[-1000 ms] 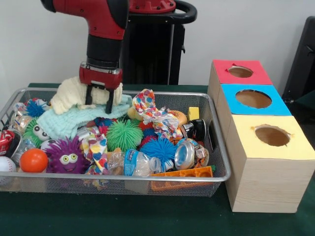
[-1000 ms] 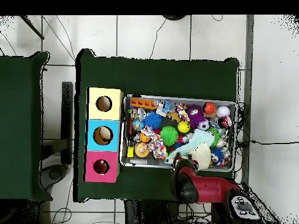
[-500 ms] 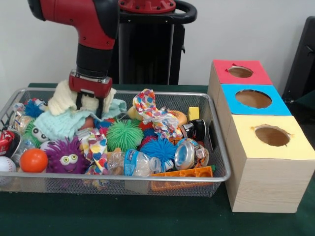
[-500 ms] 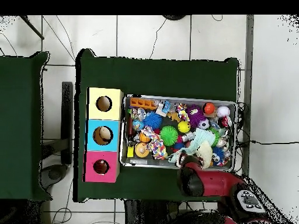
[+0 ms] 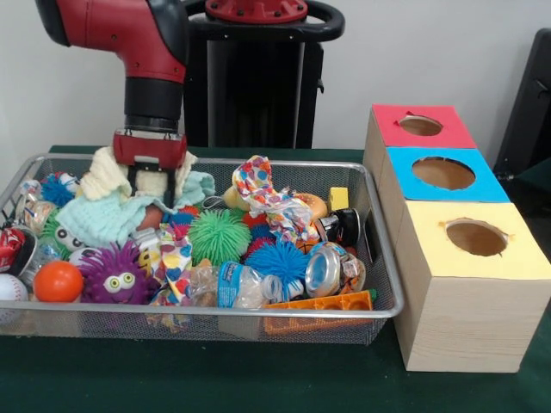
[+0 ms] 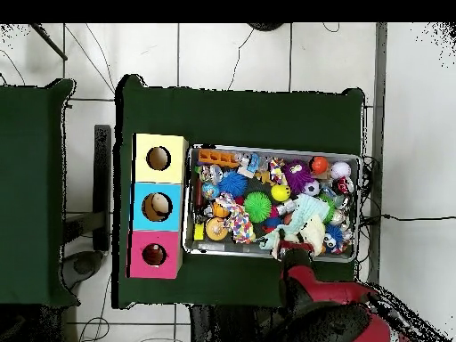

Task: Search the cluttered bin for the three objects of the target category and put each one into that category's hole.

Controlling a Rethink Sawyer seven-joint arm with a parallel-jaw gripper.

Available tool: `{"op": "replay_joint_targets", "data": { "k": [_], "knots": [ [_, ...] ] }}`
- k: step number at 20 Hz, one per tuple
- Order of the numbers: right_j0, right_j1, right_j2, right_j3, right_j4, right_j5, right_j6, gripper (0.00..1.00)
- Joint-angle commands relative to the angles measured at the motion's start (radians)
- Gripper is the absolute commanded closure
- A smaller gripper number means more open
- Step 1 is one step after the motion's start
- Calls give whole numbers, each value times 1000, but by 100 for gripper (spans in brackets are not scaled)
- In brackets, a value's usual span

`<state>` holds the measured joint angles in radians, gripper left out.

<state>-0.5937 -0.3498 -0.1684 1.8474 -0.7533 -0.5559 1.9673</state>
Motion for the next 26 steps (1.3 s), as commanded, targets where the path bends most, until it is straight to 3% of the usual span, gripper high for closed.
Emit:
{"op": "replay_joint_targets", "data": {
  "k": [1,4,11,15,22,26],
  "knots": [
    [-30,264,12,-235,8,27,21,0],
    [-18,276,-1,-251,7,28,17,0],
    [207,310,-273,-230,318,151,-25,0],
    [241,295,-304,-205,361,169,-1,0],
    [282,248,-328,-175,365,212,16,0],
    [295,261,-343,-170,383,189,24,0]
  ]
}}
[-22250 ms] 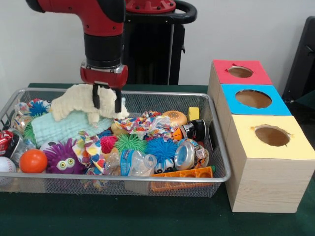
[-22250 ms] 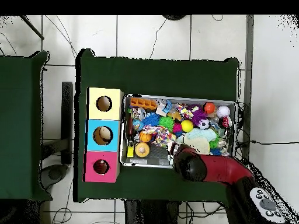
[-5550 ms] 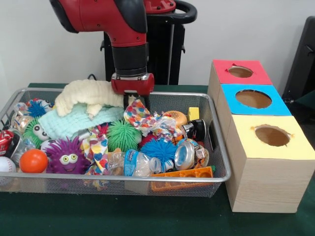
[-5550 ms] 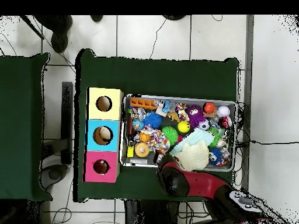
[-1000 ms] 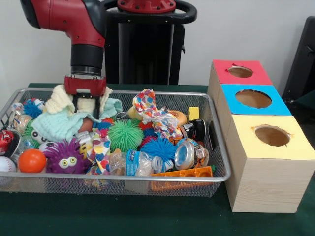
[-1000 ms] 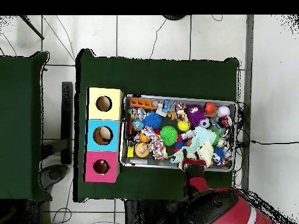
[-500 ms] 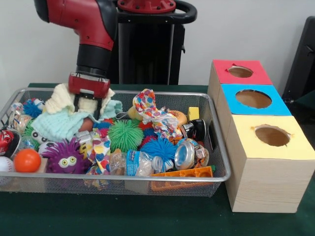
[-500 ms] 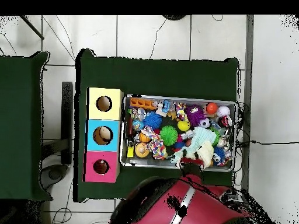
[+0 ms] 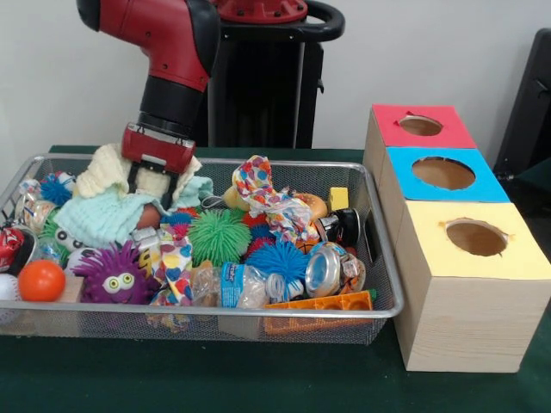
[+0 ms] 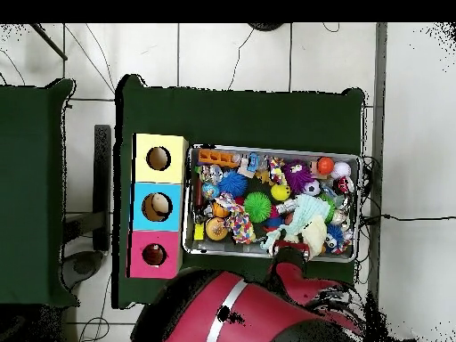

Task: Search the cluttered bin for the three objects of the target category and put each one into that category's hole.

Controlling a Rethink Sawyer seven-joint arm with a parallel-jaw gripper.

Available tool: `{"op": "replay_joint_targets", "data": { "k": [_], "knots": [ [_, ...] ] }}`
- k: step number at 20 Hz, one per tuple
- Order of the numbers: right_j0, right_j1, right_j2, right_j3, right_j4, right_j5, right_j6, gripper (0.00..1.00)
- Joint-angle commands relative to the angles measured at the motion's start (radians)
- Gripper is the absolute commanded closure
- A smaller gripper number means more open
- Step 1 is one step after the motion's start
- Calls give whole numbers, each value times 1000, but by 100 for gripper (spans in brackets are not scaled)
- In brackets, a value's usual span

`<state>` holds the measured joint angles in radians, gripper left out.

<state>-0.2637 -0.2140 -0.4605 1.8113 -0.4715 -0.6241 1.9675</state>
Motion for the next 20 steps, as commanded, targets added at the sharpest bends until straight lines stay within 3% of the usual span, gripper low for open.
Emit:
{"op": "replay_joint_targets", "data": {
  "k": [1,6,10,16,17,20],
  "knots": [
    [-34,125,-53,-131,101,248,25,0],
    [-40,148,-65,-133,113,195,29,0],
    [-72,146,-23,-126,83,168,53,0],
    [-87,201,-21,-155,86,92,44,0],
    [-92,203,-18,-158,79,98,47,100],
    [-90,205,-20,-164,73,113,40,100]
  ]
}}
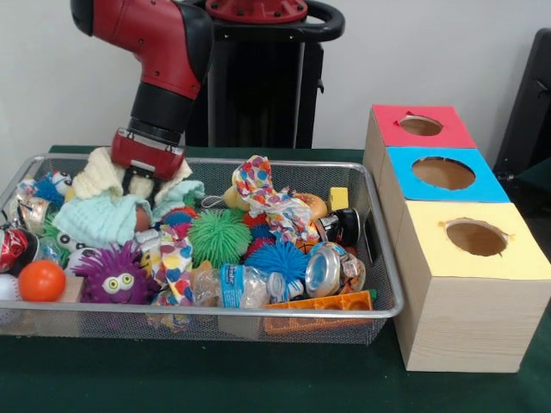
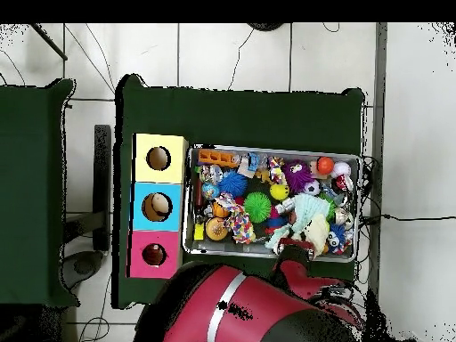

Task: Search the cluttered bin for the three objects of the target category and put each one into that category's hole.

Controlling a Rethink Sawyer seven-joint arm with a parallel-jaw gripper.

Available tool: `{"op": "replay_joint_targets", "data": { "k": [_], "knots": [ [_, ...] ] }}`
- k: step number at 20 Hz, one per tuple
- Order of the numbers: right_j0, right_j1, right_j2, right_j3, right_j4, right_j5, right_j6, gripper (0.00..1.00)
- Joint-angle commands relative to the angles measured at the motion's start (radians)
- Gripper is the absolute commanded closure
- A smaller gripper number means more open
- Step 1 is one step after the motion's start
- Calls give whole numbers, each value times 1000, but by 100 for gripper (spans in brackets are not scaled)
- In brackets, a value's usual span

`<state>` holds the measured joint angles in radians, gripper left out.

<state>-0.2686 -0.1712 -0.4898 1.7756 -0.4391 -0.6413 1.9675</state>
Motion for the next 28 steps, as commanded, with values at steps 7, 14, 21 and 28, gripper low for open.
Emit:
{"op": "replay_joint_targets", "data": {
  "k": [7,14,21,28],
  "knots": [
    [-93,159,22,-133,17,131,49,100],
    [-231,-255,355,114,-189,554,79,100],
    [-317,-493,541,302,-8,810,52,100],
    [-371,-573,665,358,103,903,68,100]
  ]
}}
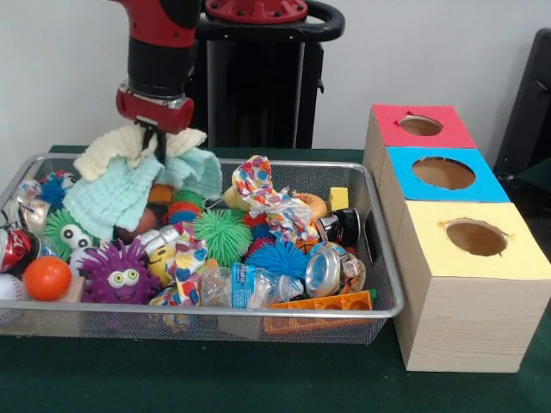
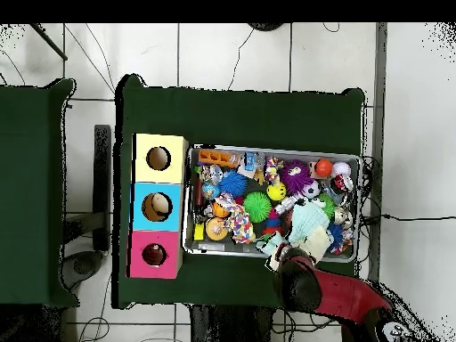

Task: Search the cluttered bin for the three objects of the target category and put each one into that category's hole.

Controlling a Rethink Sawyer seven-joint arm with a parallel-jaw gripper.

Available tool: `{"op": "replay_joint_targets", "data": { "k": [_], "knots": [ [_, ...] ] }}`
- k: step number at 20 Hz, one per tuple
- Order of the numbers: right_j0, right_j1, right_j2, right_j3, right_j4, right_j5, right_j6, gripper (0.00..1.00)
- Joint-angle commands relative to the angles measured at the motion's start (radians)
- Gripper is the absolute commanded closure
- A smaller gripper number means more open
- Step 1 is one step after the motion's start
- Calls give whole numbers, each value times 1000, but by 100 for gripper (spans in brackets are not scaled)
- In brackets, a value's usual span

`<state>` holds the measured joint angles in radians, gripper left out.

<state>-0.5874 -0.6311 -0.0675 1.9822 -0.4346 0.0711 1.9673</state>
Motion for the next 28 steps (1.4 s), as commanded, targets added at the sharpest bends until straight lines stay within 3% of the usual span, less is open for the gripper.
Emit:
{"op": "replay_joint_targets", "data": {
  "k": [1,6,12,18,24,26,28],
  "knots": [
    [-82,-132,293,177,124,195,73,100],
    [-140,-142,364,213,154,176,69,100],
    [-291,2,490,240,101,20,65,100],
    [-310,83,492,229,38,-98,85,100],
    [-372,217,562,225,-23,-254,113,100],
    [-325,173,524,224,-8,-233,114,100],
    [-233,55,457,233,47,-153,114,100]
  ]
}}
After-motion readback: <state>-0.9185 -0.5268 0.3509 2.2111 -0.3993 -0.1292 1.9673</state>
